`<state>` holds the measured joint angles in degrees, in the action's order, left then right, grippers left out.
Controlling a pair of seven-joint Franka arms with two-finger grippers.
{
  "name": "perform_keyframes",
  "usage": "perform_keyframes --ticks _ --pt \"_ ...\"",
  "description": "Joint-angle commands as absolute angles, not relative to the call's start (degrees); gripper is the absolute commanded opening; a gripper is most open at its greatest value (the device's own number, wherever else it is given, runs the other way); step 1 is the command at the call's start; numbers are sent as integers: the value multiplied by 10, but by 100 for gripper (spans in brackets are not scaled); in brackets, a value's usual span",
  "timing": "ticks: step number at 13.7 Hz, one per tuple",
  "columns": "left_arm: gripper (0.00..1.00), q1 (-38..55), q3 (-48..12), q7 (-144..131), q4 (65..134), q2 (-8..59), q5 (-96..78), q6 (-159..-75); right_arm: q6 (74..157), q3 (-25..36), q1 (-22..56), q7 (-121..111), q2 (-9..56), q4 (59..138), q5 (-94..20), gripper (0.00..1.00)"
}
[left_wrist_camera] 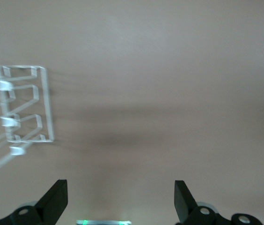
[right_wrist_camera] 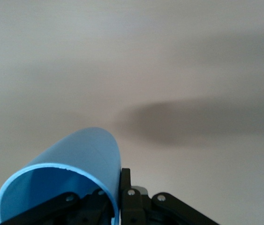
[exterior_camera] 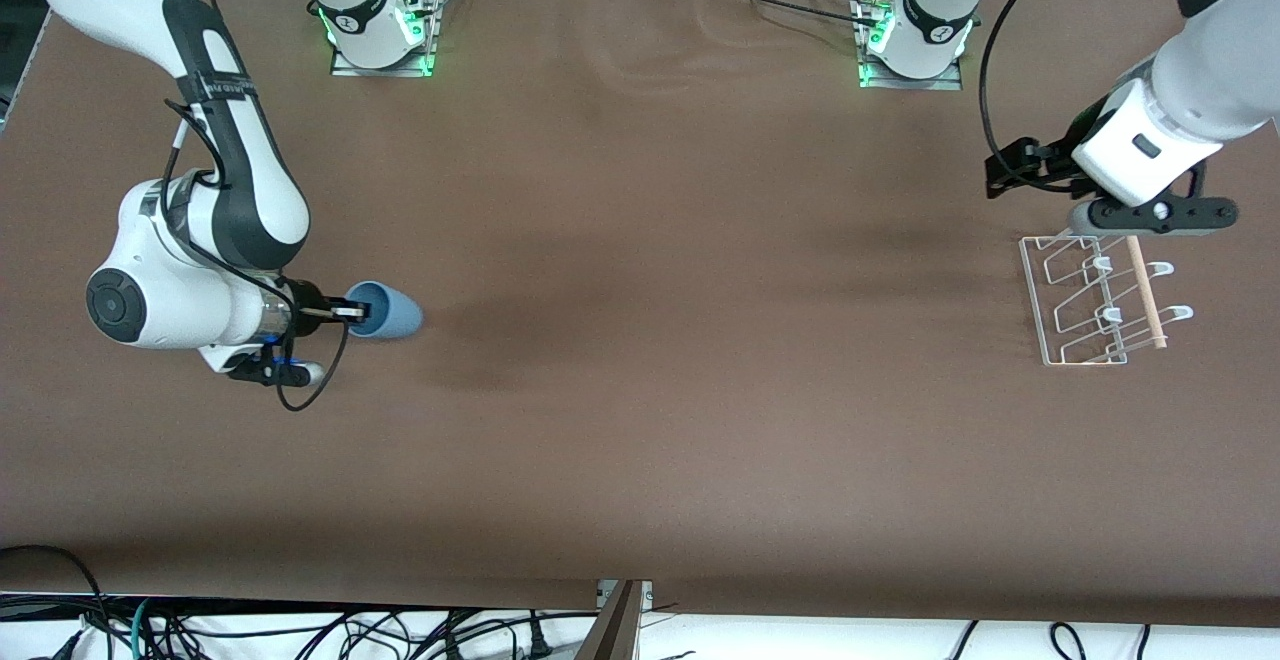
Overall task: Transfer cup to left arm and place on rack
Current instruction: 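Lift the cup with the right gripper while the left gripper approaches, then grasp the cup's base with the left gripper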
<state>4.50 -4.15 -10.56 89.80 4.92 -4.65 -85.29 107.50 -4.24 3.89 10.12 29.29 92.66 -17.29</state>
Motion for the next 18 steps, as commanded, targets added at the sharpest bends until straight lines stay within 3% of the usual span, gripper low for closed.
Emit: perform_keyframes --ticks 1,4,7,13,18 --pt "100 43 -42 -77 884 67 -89 -838 1064 -48 75 183 298 901 -273 0" --pt "100 41 -40 75 884 84 -126 -845 1087 -48 140 276 303 868 -378 0" --pt "100 18 -39 211 884 117 -201 -873 1202 -49 217 371 331 840 -453 0" --pt "100 22 -46 492 887 173 -356 -935 1365 -49 339 554 354 760 -457 0" --pt "100 34 -81 636 894 174 -395 -974 1383 -55 354 581 362 730 -457 0"
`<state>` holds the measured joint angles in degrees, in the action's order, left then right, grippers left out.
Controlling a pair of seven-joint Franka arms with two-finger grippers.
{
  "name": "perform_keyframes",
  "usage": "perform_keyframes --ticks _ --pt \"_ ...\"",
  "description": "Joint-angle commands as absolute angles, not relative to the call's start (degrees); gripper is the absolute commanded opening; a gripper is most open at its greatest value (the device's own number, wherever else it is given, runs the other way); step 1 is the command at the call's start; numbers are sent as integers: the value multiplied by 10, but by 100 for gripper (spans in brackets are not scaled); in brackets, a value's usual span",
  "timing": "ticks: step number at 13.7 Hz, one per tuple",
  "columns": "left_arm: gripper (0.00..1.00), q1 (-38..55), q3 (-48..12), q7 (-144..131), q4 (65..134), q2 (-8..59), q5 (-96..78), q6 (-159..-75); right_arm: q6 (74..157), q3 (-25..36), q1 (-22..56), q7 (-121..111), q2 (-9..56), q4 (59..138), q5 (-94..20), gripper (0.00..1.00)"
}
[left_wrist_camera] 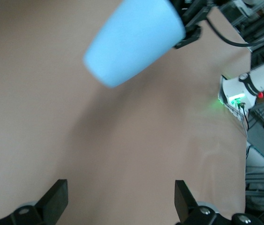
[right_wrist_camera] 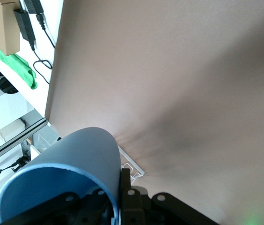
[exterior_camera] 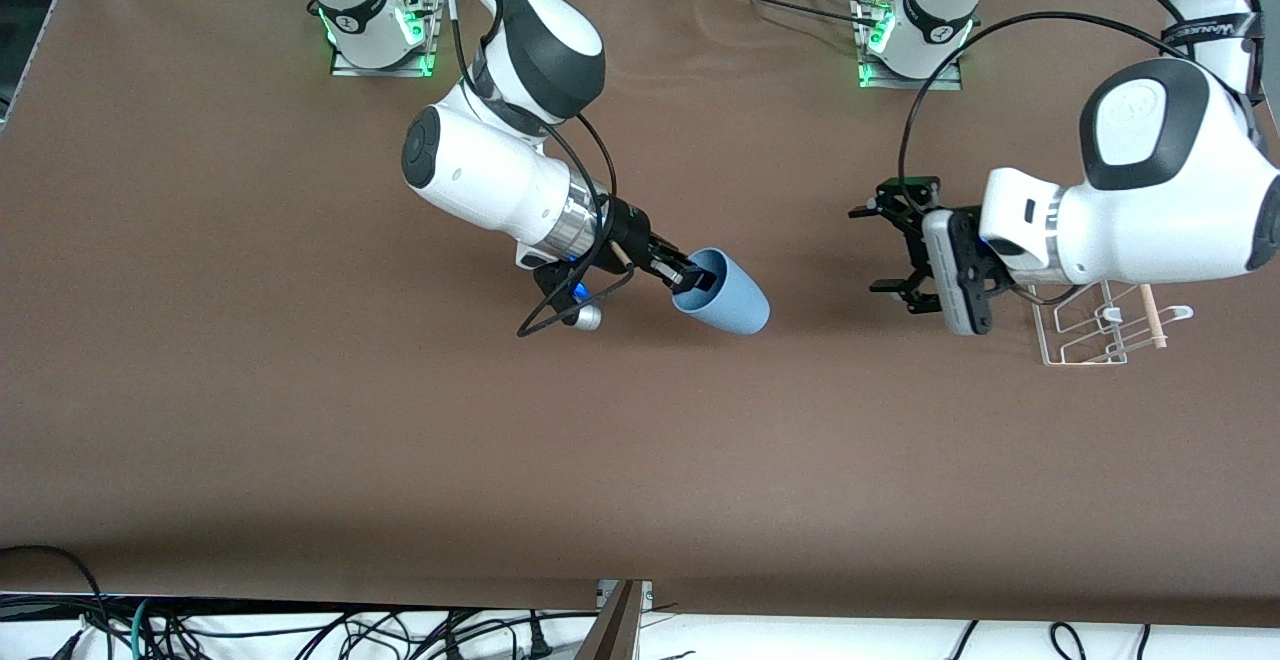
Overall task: Transfer cup to left arm and place on rack
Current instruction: 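Grasp the cup's base with the left gripper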
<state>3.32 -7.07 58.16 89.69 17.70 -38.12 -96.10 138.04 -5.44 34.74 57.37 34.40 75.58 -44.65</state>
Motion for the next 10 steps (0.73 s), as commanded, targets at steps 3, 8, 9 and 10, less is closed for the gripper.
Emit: perform_keyframes --ticks 3,8,9,10 --pt "100 37 -104 778 891 172 -395 -1045 1381 -68 355 581 359 729 -457 0" --pt "100 39 -139 861 898 185 -396 -1135 1380 -76 355 581 359 722 -457 0" --pt "100 39 -146 864 898 192 -396 -1134 1380 -76 355 581 358 722 -457 0" --pt "100 38 -153 865 899 192 -396 -1134 1380 -76 355 581 358 722 -457 0"
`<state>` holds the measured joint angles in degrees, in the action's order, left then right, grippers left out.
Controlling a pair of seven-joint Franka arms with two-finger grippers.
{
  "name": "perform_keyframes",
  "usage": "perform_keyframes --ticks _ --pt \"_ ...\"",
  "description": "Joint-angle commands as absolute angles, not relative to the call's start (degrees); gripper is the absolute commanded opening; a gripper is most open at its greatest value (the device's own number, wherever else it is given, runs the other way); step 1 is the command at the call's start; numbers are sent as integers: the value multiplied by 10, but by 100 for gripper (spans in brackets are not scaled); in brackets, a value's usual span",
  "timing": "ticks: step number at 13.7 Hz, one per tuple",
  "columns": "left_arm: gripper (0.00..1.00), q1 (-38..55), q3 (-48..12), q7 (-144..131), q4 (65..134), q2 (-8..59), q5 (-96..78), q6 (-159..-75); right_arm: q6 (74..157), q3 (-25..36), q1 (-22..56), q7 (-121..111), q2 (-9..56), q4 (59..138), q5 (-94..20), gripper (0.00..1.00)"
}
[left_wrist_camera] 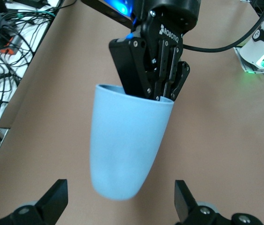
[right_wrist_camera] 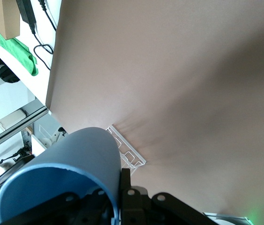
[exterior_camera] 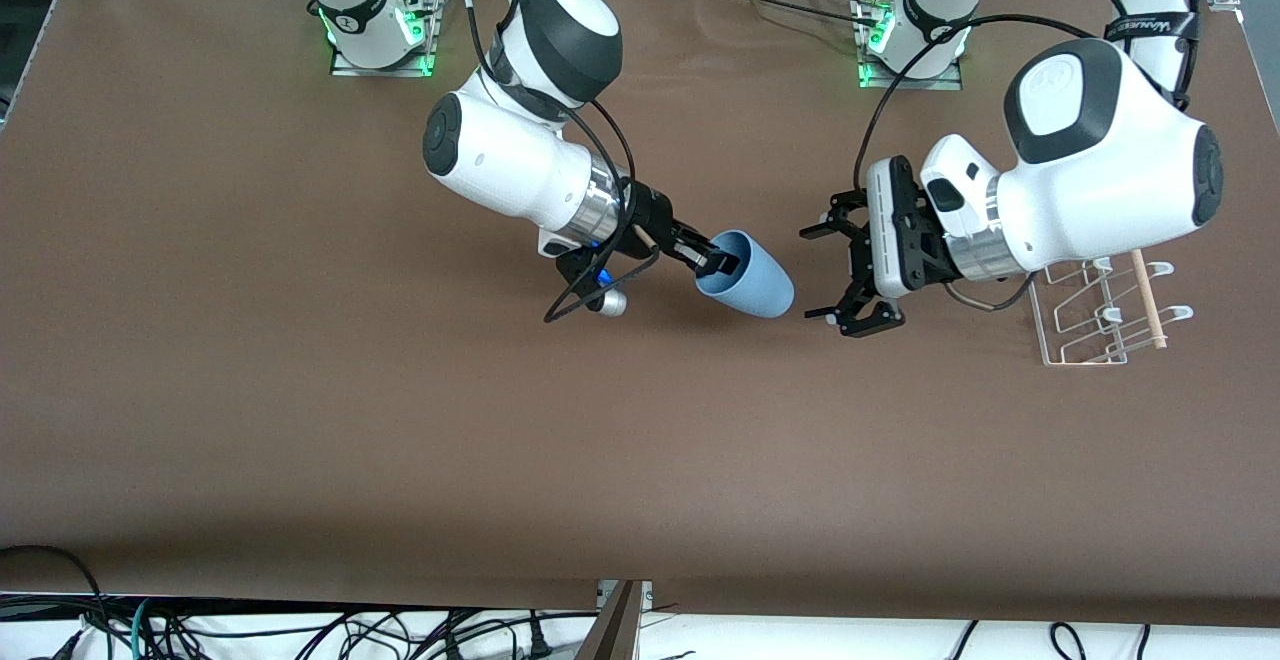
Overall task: Transfer cup to left arm and place on rack
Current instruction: 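Grasp the cup's base with the left gripper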
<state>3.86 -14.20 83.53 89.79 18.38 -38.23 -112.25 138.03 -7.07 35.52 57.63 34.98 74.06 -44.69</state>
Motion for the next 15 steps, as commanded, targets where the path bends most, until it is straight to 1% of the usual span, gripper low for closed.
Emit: perform_keyframes --ticks 1,5,6,8,9,10,11,12,13,15 --pt "100 40 -156 866 900 192 -396 -1138 1380 -76 355 580 358 722 -457 0" --pt "100 43 -163 869 903 199 -396 -1157 1379 -76 355 579 356 720 -457 0" --pt "97 48 -163 869 903 203 -396 -1164 1378 -76 355 579 356 714 -457 0" --pt "96 54 -164 869 902 210 -396 -1183 1369 -76 354 580 356 707 -457 0" --pt "91 54 -165 869 902 212 -396 -1186 1369 -76 354 580 356 702 -457 0" --pt "71 58 -165 869 901 214 -396 -1187 1369 -76 354 583 356 700 -457 0" --pt "40 60 -165 869 901 213 -396 -1185 1368 -76 354 590 356 699 -457 0" --pt "20 60 -166 869 901 212 -396 -1183 1368 -76 354 591 356 696 -457 0" --pt "10 59 -166 869 901 211 -396 -1182 1369 -76 354 591 356 696 -457 0" --pt "7 59 -166 868 900 210 -396 -1181 1369 -76 353 591 356 695 -457 0"
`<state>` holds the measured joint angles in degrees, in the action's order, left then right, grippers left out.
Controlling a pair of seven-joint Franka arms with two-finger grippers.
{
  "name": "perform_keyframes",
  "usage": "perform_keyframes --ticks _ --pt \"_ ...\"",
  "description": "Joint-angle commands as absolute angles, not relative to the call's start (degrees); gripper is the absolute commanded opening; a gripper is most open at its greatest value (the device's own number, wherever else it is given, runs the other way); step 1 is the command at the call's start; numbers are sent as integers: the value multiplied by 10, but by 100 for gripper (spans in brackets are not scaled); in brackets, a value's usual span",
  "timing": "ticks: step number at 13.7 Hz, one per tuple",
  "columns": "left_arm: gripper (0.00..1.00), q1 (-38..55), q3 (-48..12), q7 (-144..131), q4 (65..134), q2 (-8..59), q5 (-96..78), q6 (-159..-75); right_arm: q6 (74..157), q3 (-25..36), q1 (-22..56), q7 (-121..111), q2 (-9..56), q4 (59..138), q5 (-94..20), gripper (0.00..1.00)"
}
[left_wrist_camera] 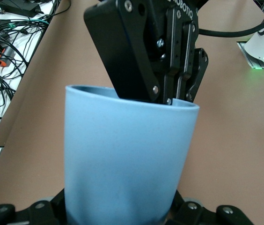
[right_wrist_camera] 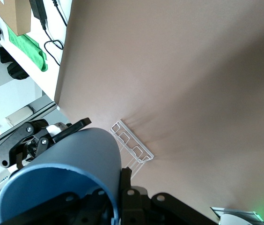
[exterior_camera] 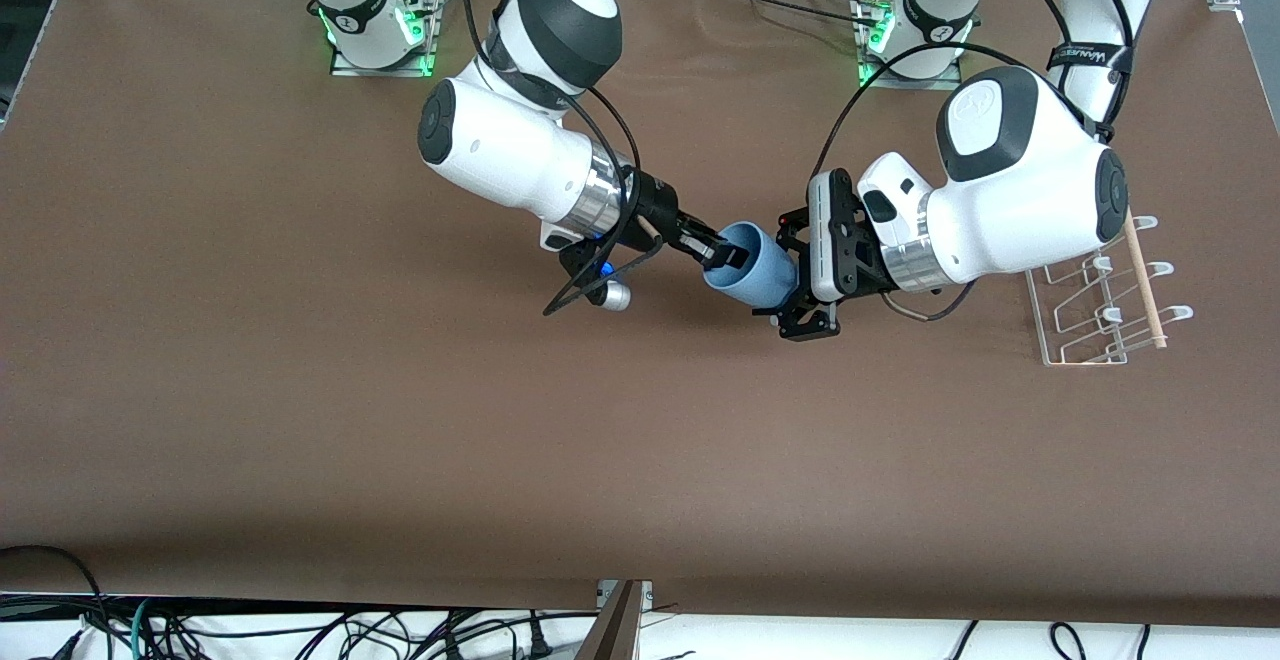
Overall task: Transfer cup to left arm and place on rack
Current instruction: 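Open the right gripper and withdraw it while the left gripper holds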
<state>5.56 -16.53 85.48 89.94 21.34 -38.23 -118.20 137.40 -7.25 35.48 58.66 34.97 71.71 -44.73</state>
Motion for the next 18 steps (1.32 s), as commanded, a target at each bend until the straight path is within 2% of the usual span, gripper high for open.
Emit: perform_keyframes --ticks 1,2,3,4,5,7,10,14,17,18 --pt "7 58 -166 868 900 209 -396 -1181 1372 -76 353 592 356 696 -458 0" --pt "7 58 -166 867 900 209 -396 -1180 1372 -76 352 593 356 696 -459 17" --pt "7 57 -166 866 900 209 -396 -1178 1371 -75 350 598 356 696 -461 67" --pt "7 55 -166 865 899 207 -396 -1176 1368 -72 348 608 355 696 -458 90" --pt "7 53 -166 867 898 207 -396 -1169 1367 -69 341 610 352 696 -453 97" --pt "7 51 -164 867 895 207 -396 -1144 1346 -67 317 609 338 701 -452 98" --pt "12 27 -161 860 893 195 -389 -1081 1241 -13 284 601 312 700 -450 98" --pt "9 -16 -157 865 889 191 -341 -995 1085 131 276 539 276 700 -449 98" --pt "6 -42 -152 864 889 189 -266 -937 959 253 276 405 268 700 -433 98" --pt "3 -47 -152 864 886 190 -222 -930 933 288 276 358 268 700 -434 98"
